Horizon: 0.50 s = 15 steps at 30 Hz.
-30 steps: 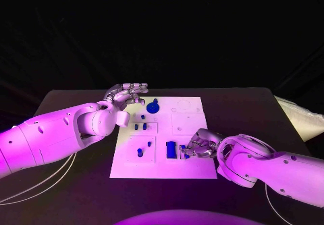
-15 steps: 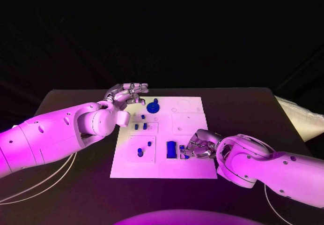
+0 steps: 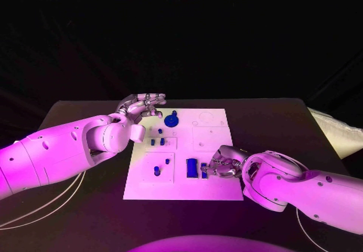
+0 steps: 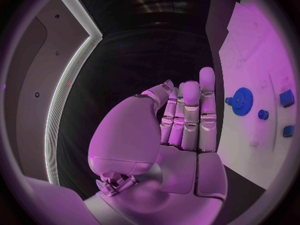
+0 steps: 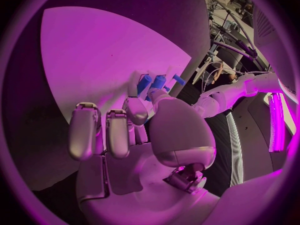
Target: Assemble the parts on the task board
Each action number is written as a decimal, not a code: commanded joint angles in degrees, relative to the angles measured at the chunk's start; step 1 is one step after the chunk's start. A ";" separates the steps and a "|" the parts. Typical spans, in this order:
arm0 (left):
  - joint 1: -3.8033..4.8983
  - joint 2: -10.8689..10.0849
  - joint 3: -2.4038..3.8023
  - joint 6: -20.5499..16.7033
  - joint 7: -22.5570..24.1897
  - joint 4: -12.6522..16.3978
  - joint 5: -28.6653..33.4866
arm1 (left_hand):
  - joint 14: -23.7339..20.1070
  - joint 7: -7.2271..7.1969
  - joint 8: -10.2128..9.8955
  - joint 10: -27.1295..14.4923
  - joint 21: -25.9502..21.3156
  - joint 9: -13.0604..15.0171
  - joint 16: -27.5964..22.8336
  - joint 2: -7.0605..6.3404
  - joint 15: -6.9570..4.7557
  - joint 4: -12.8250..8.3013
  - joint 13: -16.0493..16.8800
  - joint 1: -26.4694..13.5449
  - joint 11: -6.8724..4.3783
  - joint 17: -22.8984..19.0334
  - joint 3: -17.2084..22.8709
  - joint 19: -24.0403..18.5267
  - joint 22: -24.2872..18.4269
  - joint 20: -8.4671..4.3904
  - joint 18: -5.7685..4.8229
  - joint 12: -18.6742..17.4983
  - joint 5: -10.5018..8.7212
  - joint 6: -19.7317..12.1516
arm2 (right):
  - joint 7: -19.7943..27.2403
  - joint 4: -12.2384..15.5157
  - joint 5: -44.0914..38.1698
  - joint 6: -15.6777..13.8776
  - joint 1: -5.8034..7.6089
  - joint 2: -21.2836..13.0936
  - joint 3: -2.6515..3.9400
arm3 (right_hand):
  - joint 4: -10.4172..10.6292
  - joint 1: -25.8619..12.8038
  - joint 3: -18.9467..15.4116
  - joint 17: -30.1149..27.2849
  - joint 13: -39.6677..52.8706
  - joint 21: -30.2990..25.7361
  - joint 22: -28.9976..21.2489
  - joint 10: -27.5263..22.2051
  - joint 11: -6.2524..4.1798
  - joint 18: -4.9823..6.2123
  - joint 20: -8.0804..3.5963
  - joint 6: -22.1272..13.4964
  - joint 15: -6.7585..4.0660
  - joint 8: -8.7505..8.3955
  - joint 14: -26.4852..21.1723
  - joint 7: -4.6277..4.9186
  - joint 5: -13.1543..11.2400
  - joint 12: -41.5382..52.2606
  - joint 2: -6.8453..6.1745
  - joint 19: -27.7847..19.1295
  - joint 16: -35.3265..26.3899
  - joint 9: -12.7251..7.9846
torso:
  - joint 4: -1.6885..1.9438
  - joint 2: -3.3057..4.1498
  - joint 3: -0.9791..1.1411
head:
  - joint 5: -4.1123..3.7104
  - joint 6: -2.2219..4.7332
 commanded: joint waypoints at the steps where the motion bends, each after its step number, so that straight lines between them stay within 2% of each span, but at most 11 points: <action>1: 0.03 0.04 0.04 0.90 0.21 0.09 -0.23 | -0.35 -0.15 0.28 -0.46 -0.35 -0.07 0.23 0.13 0.10 -0.14 0.09 -0.23 0.02 -0.05 -0.26 0.54 -0.09 -0.01 0.57 0.07 0.26 -0.39 | -0.26 0.13 -2.09 -0.44 -0.05 -0.08 0.00 | 0.00 -1.22 -1.28 2.62 -0.02 0.34 0.02 0.36 -0.08 -0.87 -0.07 0.49 -0.33 0.03 3.69 -0.01 -1.67 -0.15 0.23 0.27 0.29 0.16 | 0.00 -0.03 -0.02 | -0.01 -0.10; 7: 0.03 0.04 0.04 0.90 0.22 0.05 -0.23 | -0.40 -0.15 0.29 -0.51 -0.37 -0.08 0.18 0.14 0.11 -0.14 0.10 -0.23 0.03 -0.16 -0.26 0.54 -0.10 -0.01 0.57 0.11 0.27 -0.41 | 0.46 0.53 -2.66 -0.60 -0.05 -0.67 0.00 | -0.24 -1.27 -3.10 2.53 -0.04 0.29 -0.02 0.25 -0.08 -0.85 -0.08 0.39 -0.34 -0.06 3.66 -0.02 -4.27 -0.50 0.46 0.21 0.21 0.34 | -0.01 0.00 0.04 | 0.01 -0.07; 15: 0.03 -0.05 0.04 0.93 0.20 0.01 -0.23 | -0.40 -0.15 0.29 -0.51 -0.37 -0.08 0.18 0.14 0.11 -0.14 0.10 -0.23 0.03 -0.16 -0.26 0.54 -0.10 -0.01 0.57 0.11 0.27 -0.41 | 3.27 1.77 -3.61 1.41 -0.07 -2.44 0.01 | -1.97 2.77 -5.16 1.69 -0.80 -0.25 -0.84 -0.47 0.11 -0.69 0.01 -0.14 -0.19 -0.36 3.46 0.22 -8.64 -2.05 -0.26 -0.22 -0.40 0.58 | -0.05 -0.04 -0.03 | -0.01 -0.10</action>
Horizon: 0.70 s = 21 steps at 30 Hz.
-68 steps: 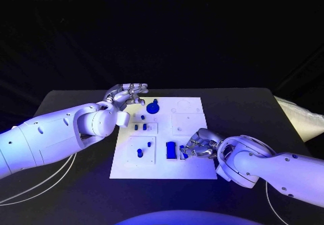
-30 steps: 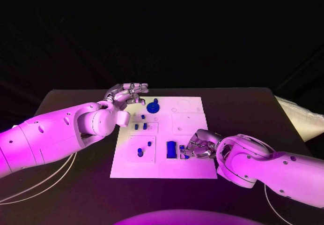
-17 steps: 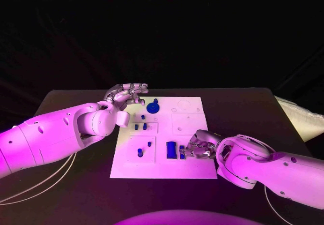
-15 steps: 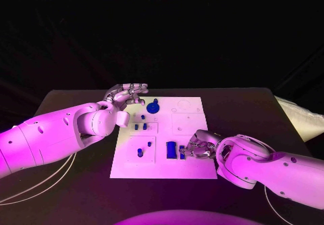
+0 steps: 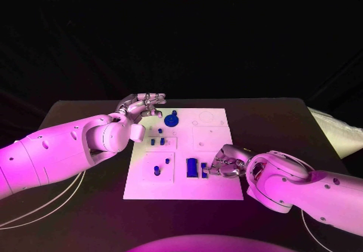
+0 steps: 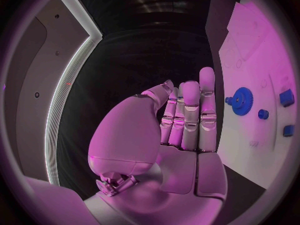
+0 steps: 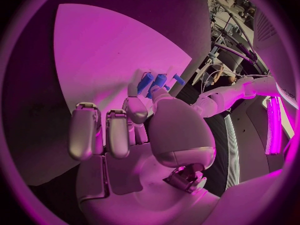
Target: Assemble the parts on the task board
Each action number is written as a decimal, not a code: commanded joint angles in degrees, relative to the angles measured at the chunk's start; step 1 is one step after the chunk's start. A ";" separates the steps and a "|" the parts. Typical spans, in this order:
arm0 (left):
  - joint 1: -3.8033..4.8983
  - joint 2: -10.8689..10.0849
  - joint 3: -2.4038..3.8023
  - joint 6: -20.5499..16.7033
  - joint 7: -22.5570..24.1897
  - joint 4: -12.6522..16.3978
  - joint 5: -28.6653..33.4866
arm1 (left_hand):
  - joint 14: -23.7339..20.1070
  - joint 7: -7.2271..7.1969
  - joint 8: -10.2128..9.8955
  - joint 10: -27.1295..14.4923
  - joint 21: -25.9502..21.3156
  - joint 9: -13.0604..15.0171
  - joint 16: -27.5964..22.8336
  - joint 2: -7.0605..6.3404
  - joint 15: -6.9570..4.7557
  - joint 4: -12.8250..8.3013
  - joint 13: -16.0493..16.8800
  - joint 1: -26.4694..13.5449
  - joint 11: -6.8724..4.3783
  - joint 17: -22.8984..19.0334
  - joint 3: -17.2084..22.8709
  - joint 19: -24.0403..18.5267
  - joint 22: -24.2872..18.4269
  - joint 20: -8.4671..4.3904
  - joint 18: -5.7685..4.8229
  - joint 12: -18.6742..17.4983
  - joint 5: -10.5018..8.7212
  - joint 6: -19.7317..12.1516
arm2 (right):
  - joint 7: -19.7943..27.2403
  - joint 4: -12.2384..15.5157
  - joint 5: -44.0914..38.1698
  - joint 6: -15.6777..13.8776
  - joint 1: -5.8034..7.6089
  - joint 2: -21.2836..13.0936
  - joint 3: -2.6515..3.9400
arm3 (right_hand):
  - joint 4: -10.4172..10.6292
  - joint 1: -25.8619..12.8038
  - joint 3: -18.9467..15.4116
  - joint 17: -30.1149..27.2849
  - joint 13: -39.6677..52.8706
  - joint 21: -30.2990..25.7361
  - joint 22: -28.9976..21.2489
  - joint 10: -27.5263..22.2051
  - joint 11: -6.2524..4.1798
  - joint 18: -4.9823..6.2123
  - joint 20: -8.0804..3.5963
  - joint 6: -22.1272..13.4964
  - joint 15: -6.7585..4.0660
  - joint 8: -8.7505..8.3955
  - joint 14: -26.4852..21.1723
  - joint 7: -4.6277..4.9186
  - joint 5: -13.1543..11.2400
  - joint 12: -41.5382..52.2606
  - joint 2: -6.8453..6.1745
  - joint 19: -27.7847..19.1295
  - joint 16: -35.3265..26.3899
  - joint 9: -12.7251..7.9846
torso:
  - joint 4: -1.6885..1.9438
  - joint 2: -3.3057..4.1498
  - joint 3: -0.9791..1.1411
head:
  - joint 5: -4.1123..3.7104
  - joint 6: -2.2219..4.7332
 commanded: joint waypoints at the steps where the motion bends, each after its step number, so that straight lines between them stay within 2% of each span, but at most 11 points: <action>1: 0.03 -0.01 0.04 0.95 0.25 0.04 -0.23 | -0.40 -0.15 0.29 -0.51 -0.37 -0.08 0.18 0.14 0.11 -0.15 0.05 -0.23 0.03 -0.05 -0.26 0.54 -0.05 -0.01 0.57 0.11 0.27 -0.42 | 2.43 0.42 -1.98 1.96 -0.07 -0.40 -0.01 | -0.28 1.06 -0.78 1.35 -0.70 -0.46 -0.63 -0.76 0.16 -0.62 0.03 -0.28 -0.15 -0.44 3.39 0.28 -1.03 -1.13 -0.23 -0.37 -0.63 0.07 | -0.05 -0.02 -0.04 | -0.02 0.00; 3: 0.02 -0.02 0.04 0.98 0.25 0.02 -0.23 | -0.40 -0.15 0.29 -0.51 -0.37 -0.08 0.18 0.14 0.11 -0.15 0.05 -0.23 0.03 -0.05 -0.26 0.54 -0.05 -0.01 0.57 0.11 0.27 -0.42 | 2.59 0.48 -2.55 2.47 -0.08 -0.58 0.00 | -0.27 1.28 -1.55 0.28 -2.02 -1.15 -1.78 -1.62 0.35 -0.41 0.13 -0.69 -0.01 -0.69 3.13 0.49 -2.38 -3.02 -0.42 -0.85 -1.38 0.04 | -0.08 -0.03 0.00 | 0.08 0.00; 6: 0.02 -0.01 0.04 1.02 0.25 0.00 -0.23 | -0.40 -0.15 0.29 -0.51 -0.37 -0.08 0.18 0.14 0.11 -0.15 0.05 -0.23 0.03 -0.05 -0.26 0.54 -0.05 -0.01 0.57 0.11 0.27 -0.42 | 2.70 0.49 -2.98 2.93 -0.09 -0.69 0.00 | -0.24 1.52 -2.04 0.01 -2.51 -1.39 -2.13 -1.95 0.43 -0.35 0.19 -0.86 0.07 -0.79 3.06 0.58 -2.91 -3.75 -0.38 -1.02 -1.60 0.05 | 0.02 0.00 -0.01 | 0.00 -0.06; 10: 0.02 0.05 0.04 1.05 0.26 -0.03 -0.23 | -0.40 -0.15 0.29 -0.51 -0.37 -0.08 0.18 0.14 0.11 -0.15 0.05 -0.23 0.03 -0.05 -0.26 0.54 -0.05 -0.01 0.57 0.11 0.27 -0.42 | 2.76 0.46 -3.22 3.10 -0.10 -0.68 0.00 | -0.28 1.68 -2.20 -0.01 -2.57 -1.44 -2.19 -2.00 0.45 -0.34 0.22 -0.91 0.09 -0.82 3.06 0.60 -3.03 -3.85 -0.37 -1.05 -1.63 0.05 | 0.08 -0.02 -0.08 | -0.21 -0.05; 15: 0.02 0.08 0.04 1.05 0.27 -0.04 -0.23 | -0.40 -0.15 0.29 -0.51 -0.37 -0.08 0.18 0.14 0.11 -0.15 0.05 -0.23 0.03 -0.05 -0.26 0.54 -0.05 -0.01 0.57 0.11 0.27 -0.42 | 2.62 0.38 -3.42 2.93 -0.12 -0.47 0.00 | -0.28 1.70 -2.22 0.08 -2.48 -1.43 -2.15 -1.96 0.45 -0.34 0.22 -0.91 0.09 -0.83 3.08 0.60 -3.04 -3.74 -0.35 -1.04 -1.58 0.05 | 0.00 0.00 -0.03 | -0.14 -0.05; 21: 0.02 0.13 0.04 1.05 0.25 -0.06 -0.23 | -0.40 -0.15 0.29 -0.51 -0.37 -0.08 0.18 0.14 0.11 -0.15 0.05 -0.23 0.03 -0.05 -0.26 0.54 -0.05 -0.01 0.57 0.11 0.27 -0.42 | 1.92 0.01 -4.57 3.25 -0.16 0.05 0.00 | 0.30 1.49 -2.78 0.04 -2.42 -1.46 -2.12 -1.89 0.48 -0.35 0.29 -0.87 0.13 -0.83 3.09 0.61 -2.59 -3.71 0.30 -1.02 -1.65 0.12 | 0.01 0.01 -0.01 | -0.15 -0.12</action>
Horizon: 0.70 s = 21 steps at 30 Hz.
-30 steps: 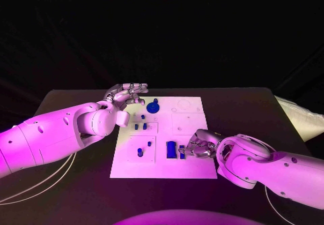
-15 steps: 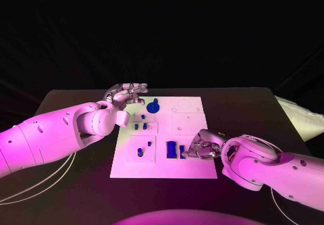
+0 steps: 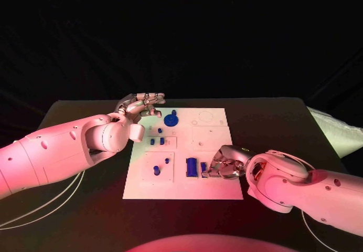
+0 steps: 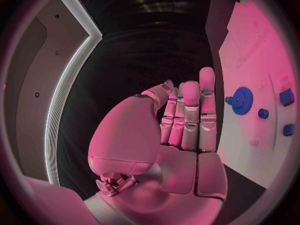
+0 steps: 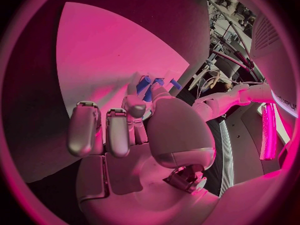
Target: Assemble the parts on the task board
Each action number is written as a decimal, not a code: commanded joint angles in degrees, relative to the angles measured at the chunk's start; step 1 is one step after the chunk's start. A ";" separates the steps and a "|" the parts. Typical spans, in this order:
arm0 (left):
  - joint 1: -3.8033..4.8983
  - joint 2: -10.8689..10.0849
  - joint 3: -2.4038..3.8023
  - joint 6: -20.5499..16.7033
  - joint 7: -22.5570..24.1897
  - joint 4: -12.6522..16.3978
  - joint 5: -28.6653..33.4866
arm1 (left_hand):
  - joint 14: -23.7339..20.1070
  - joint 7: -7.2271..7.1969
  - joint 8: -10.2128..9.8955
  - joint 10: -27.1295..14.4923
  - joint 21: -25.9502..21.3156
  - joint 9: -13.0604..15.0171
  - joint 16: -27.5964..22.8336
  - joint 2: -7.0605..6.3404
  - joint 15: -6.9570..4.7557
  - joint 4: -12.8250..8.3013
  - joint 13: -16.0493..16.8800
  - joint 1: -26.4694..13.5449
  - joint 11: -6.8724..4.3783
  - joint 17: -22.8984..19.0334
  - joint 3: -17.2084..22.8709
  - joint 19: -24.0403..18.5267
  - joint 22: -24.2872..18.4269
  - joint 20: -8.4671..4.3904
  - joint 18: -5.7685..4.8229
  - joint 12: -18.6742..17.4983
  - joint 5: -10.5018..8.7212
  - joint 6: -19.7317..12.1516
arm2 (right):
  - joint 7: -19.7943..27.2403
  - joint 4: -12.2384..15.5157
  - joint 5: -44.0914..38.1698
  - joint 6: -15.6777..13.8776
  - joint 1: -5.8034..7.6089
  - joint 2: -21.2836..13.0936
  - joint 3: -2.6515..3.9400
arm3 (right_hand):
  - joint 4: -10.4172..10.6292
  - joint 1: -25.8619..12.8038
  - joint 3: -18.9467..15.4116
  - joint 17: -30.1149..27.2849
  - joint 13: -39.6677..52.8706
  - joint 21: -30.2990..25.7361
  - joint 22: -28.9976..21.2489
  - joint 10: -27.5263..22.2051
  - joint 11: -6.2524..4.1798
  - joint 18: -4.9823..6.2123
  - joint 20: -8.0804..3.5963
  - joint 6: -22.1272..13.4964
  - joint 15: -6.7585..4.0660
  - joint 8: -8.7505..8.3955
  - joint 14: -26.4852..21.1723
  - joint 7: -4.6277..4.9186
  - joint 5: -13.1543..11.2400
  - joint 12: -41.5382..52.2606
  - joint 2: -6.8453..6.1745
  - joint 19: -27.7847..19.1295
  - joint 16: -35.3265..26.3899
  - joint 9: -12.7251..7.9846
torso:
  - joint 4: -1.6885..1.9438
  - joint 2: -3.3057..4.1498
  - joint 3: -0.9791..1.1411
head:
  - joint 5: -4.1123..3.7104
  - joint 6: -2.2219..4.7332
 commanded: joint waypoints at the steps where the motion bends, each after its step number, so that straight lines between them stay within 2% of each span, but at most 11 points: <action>1: 0.02 0.11 0.04 1.02 0.28 0.03 -0.23 | -0.41 -0.15 0.29 -0.52 -0.37 -0.08 0.18 0.14 0.11 -0.14 0.07 -0.23 0.03 -0.05 -0.26 0.54 -0.06 -0.01 0.58 0.11 0.27 -0.42 | -0.24 -0.33 -2.08 1.18 -0.10 0.33 0.00 | 0.05 0.06 -0.40 0.06 0.11 -0.35 -0.01 -0.30 -0.03 -0.35 0.10 -0.37 0.12 -0.38 3.10 0.13 0.19 -0.10 0.57 -0.37 -0.31 0.07 | -0.02 0.01 0.03 | 0.05 -0.06; 7: 0.02 0.18 0.04 1.06 0.30 -0.01 -0.23 | -0.41 -0.15 0.29 -0.52 -0.37 -0.08 0.18 0.14 0.11 -0.14 0.07 -0.23 0.03 -0.05 -0.26 0.54 -0.06 -0.01 0.58 0.11 0.27 -0.42 | -0.75 -1.86 -2.62 1.09 -0.18 0.91 0.00 | -0.50 1.70 -0.67 0.12 0.22 -0.37 0.03 -0.14 -0.09 -0.34 0.10 -0.31 0.08 -0.37 3.16 0.08 0.38 -0.03 1.36 -0.30 -0.33 0.19 | 0.02 -0.01 0.04 | 0.14 -0.18; 10: 0.02 0.23 0.04 1.09 0.31 -0.07 -0.23 | -0.42 -0.13 0.32 -0.64 -0.40 -0.09 0.20 0.14 0.12 -0.18 0.09 -0.22 0.05 -0.03 -0.27 0.54 -0.07 0.00 0.57 0.23 0.28 -0.49 | -0.79 -2.42 -3.08 1.49 -0.22 1.24 0.00 | -1.63 3.65 -0.72 0.11 0.24 -0.38 0.06 -0.11 -0.13 -0.35 0.08 -0.30 0.04 -0.38 3.18 0.07 -0.11 -0.07 1.54 -0.26 -0.36 0.26 | 0.10 -0.01 0.05 | 0.09 -0.28; 14: 0.02 0.26 0.04 1.10 0.33 -0.12 -0.23 | -0.41 -0.11 0.32 -0.68 -0.41 -0.09 0.22 0.14 0.13 -0.17 0.10 -0.24 0.06 0.01 -0.28 0.54 -0.08 0.01 0.57 0.25 0.28 -0.53 | -0.76 -2.89 -3.57 1.56 -0.40 1.58 0.01 | -2.95 5.82 -0.69 0.10 0.26 -0.43 0.04 -0.10 -0.18 -0.35 0.06 -0.30 0.00 -0.42 3.20 0.03 -0.62 -0.15 1.79 -0.24 -0.41 0.32 | 0.00 0.03 0.07 | 0.34 -0.36; 21: 0.02 0.27 0.04 1.09 0.33 -0.15 -0.23 | -0.41 -0.11 0.32 -0.68 -0.41 -0.09 0.22 0.14 0.13 -0.17 0.10 -0.24 0.06 0.01 -0.28 0.54 -0.08 0.01 0.57 0.25 0.28 -0.53 | 0.22 -2.93 -3.24 -1.52 -0.51 1.59 0.01 | -2.45 5.30 -1.21 0.17 0.33 -0.40 0.13 0.02 -0.12 -0.37 0.07 -0.21 0.05 -0.45 3.23 0.11 -0.48 -0.09 2.29 -0.19 -0.38 0.34 | -0.06 -0.03 0.01 | 0.34 -0.27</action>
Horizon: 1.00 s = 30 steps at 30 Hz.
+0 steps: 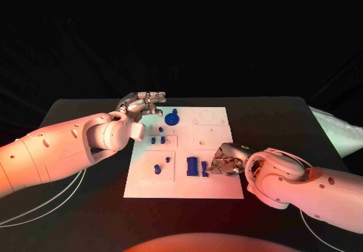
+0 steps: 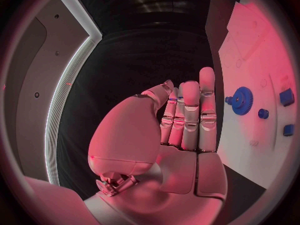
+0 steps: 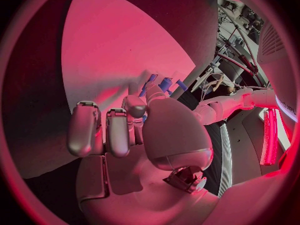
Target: Assemble the parts on the task board
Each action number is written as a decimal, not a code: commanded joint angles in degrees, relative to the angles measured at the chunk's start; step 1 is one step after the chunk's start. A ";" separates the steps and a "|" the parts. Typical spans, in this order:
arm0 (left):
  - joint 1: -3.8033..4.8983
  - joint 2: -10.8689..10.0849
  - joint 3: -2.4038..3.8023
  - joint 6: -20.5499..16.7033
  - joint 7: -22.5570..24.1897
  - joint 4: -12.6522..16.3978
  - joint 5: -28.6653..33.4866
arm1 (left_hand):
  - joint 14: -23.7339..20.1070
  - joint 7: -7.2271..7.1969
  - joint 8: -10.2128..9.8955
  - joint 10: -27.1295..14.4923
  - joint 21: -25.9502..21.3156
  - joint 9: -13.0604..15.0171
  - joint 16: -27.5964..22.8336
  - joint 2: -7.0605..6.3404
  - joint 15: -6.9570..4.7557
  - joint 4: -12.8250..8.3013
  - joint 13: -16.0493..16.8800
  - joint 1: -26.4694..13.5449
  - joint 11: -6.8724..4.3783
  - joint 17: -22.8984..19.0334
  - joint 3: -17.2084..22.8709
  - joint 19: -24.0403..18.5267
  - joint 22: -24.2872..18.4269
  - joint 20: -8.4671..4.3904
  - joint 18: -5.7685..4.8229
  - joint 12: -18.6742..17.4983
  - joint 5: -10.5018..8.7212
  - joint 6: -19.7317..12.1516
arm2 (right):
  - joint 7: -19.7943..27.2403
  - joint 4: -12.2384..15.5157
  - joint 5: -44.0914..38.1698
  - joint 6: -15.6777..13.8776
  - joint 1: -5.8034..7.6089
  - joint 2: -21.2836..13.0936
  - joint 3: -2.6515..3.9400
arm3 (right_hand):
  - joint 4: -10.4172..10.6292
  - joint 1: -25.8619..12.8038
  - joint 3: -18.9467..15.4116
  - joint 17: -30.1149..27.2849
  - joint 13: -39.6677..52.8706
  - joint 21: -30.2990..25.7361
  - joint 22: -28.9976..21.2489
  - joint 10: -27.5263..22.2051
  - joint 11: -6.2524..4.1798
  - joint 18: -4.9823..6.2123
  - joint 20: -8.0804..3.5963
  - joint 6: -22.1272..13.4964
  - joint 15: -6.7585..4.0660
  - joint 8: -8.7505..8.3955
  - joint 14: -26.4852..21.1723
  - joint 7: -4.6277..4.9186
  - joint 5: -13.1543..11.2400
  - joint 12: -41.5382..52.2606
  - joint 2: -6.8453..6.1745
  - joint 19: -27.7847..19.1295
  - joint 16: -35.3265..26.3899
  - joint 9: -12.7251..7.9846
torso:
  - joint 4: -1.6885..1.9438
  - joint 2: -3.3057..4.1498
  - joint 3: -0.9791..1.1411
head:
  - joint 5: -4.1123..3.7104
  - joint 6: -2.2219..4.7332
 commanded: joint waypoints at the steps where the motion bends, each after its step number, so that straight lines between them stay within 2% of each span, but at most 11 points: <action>1: 0.02 0.13 0.04 1.05 0.35 0.04 -0.23 | -0.41 0.09 0.32 -0.28 -0.21 -0.09 0.22 0.14 0.13 -0.17 0.05 -0.24 0.07 0.00 -0.28 0.53 -0.08 0.01 0.57 0.25 0.28 -0.33 | 0.83 -0.02 -0.48 -2.31 -0.20 -0.07 -0.10 | 0.28 -0.23 -0.69 0.10 -0.03 -0.22 -0.06 0.01 -0.11 -0.36 0.06 -0.33 0.05 -0.25 3.22 0.21 0.11 -0.17 0.50 -0.22 -0.19 -0.05 | -0.03 -0.03 -0.06 | 0.02 0.00; 8: 0.01 0.12 0.03 1.02 0.37 -0.07 -0.23 | -0.41 0.09 0.32 -0.28 -0.21 -0.09 0.22 0.14 0.13 -0.17 0.05 -0.24 0.07 0.00 -0.28 0.53 -0.08 0.01 0.57 0.25 0.28 -0.33 | 5.16 0.84 4.44 -7.80 -0.16 -0.98 0.12 | 0.71 -0.55 -1.97 -0.34 -2.58 -1.10 -1.55 -1.52 0.16 -0.08 0.11 -1.28 0.22 -0.90 3.12 0.57 1.56 -3.77 0.11 -0.73 -0.56 -0.25 | 0.06 -0.12 -0.02 | 0.06 0.08; 13: -0.08 0.10 0.02 0.93 0.48 -0.19 -0.22 | -0.41 0.09 0.32 -0.28 -0.21 -0.09 0.22 0.14 0.13 -0.17 0.05 -0.24 0.07 0.00 -0.28 0.53 -0.08 0.01 0.57 0.25 0.28 -0.33 | 13.23 -0.25 15.29 -11.09 0.67 -0.87 0.37 | 0.14 1.12 -2.21 -1.10 -5.43 -2.60 -3.97 -3.73 1.05 0.32 0.63 -3.99 0.92 -2.55 2.85 1.66 3.08 -7.82 0.78 -1.63 -1.23 -0.83 | -0.47 -0.48 -0.05 | 0.27 0.81; 14: -0.27 0.13 0.01 0.90 0.53 -0.26 -0.19 | -0.42 0.09 0.32 -0.29 -0.21 -0.10 0.22 0.14 0.13 -0.17 0.05 -0.24 0.07 -0.02 -0.29 0.53 -0.08 0.01 0.57 0.26 0.28 -0.34 | 16.89 -1.33 20.23 -11.73 1.29 -0.64 0.42 | -0.34 2.05 -2.27 -2.87 -7.14 -3.89 -5.99 -5.01 1.33 0.68 0.91 -4.50 1.17 -2.86 2.37 1.92 3.06 -10.17 1.04 -2.45 -2.59 -0.91 | -0.73 -0.79 -0.08 | 0.24 1.08; 16: -0.63 0.19 0.01 0.84 0.57 -0.35 -0.13 | -0.51 0.13 0.33 -0.40 -0.23 -0.11 0.13 0.14 0.15 -0.16 0.07 -0.27 0.10 -0.22 -0.31 0.53 -0.09 0.02 0.56 0.33 0.28 -0.43 | 20.78 -3.04 25.72 -11.75 2.01 -0.25 0.44 | -1.14 3.49 -1.97 -4.93 -9.54 -5.42 -8.29 -6.73 1.49 1.13 1.04 -5.01 1.30 -3.13 1.81 2.16 3.07 -13.41 1.40 -3.41 -4.22 -0.98 | -1.00 -1.21 -0.15 | 0.31 1.43; 18: -1.09 0.41 0.01 0.77 0.60 -0.64 -0.04 | -0.51 0.13 0.33 -0.40 -0.23 -0.11 0.13 0.14 0.15 -0.16 0.07 -0.27 0.10 -0.22 -0.31 0.53 -0.09 0.02 0.56 0.33 0.28 -0.43 | 25.16 -5.89 31.80 -11.03 2.96 0.45 0.46 | -2.48 5.87 -1.19 -7.73 -13.05 -7.39 -11.07 -9.30 1.65 1.62 1.21 -5.45 1.46 -3.30 1.01 2.39 2.53 -18.04 2.12 -4.66 -6.53 -0.99 | -1.41 -1.91 -0.36 | 0.46 1.83; 19: -1.33 0.60 0.00 0.75 0.62 -0.87 -0.01 | -0.51 0.13 0.33 -0.40 -0.23 -0.11 0.13 0.14 0.15 -0.16 0.07 -0.27 0.10 -0.22 -0.31 0.53 -0.09 0.02 0.56 0.33 0.28 -0.43 | 27.37 -7.49 34.80 -10.49 3.39 0.84 0.47 | -3.16 7.00 -0.83 -9.71 -14.71 -8.91 -13.33 -10.66 1.73 2.00 1.30 -5.65 1.52 -3.31 0.41 2.47 2.41 -20.23 2.32 -5.65 -8.15 -0.96 | -1.51 -2.19 -0.45 | 0.43 2.39; 23: -2.04 1.26 -0.01 0.66 0.77 -1.75 0.07 | -0.51 0.13 0.33 -0.40 -0.23 -0.11 0.13 0.14 0.15 -0.16 0.07 -0.27 0.10 -0.22 -0.31 0.53 -0.09 0.02 0.56 0.33 0.28 -0.43 | 34.92 -13.80 45.19 -8.75 4.74 2.46 0.48 | -5.19 9.87 -0.18 -20.60 -18.07 -18.47 -25.95 -14.03 2.72 4.01 2.04 -7.25 2.34 -3.23 -3.60 3.36 1.69 -23.58 2.60 -11.45 -18.06 -0.70 | -1.72 -3.65 -0.87 | 0.20 3.58; 25: -2.21 1.32 -0.02 0.52 0.85 -1.99 0.08 | -0.51 0.13 0.33 -0.40 -0.23 -0.11 0.13 0.14 0.15 -0.16 0.07 -0.27 0.10 -0.22 -0.31 0.53 -0.09 0.02 0.56 0.33 0.28 -0.43 | 38.22 -16.73 50.19 -8.56 5.30 3.42 0.48 | -5.72 10.46 -0.01 -25.98 -19.77 -23.66 -32.45 -14.97 3.03 5.00 2.41 -8.34 2.72 -3.39 -5.49 3.87 1.54 -24.93 2.66 -14.12 -23.29 -0.71 | -1.86 -4.17 -0.95 | 0.35 3.93; 28: -2.37 1.28 -0.02 0.32 0.99 -2.29 0.10 | -0.55 0.13 0.34 -0.45 -0.25 -0.11 0.10 0.16 0.17 -0.15 0.08 -0.29 0.11 -0.29 -0.31 0.53 -0.10 0.03 0.56 0.37 0.28 -0.46 | 43.03 -21.02 57.94 -9.56 5.91 5.07 0.63 | -7.36 12.35 0.90 -36.08 -23.27 -28.17 -36.10 -16.76 4.03 5.24 3.06 -10.47 3.47 -4.11 -9.54 4.86 0.81 -27.90 2.39 -15.79 -33.84 -1.16 | -1.85 -4.81 -0.76 | 0.54 4.51; 30: -2.42 1.19 -0.03 0.16 0.99 -2.36 0.10 | -0.55 0.13 0.34 -0.45 -0.25 -0.11 0.10 0.16 0.17 -0.15 0.08 -0.29 0.11 -0.29 -0.31 0.53 -0.10 0.03 0.56 0.37 0.28 -0.46 | 45.27 -23.23 62.09 -9.96 6.17 6.01 0.76 | -8.46 13.35 1.71 -38.56 -26.04 -30.60 -37.63 -17.66 4.54 5.25 3.52 -11.24 4.00 -4.35 -11.02 5.46 0.09 -30.01 2.15 -16.34 -37.60 -1.52 | -1.82 -5.20 -0.53 | 0.64 4.90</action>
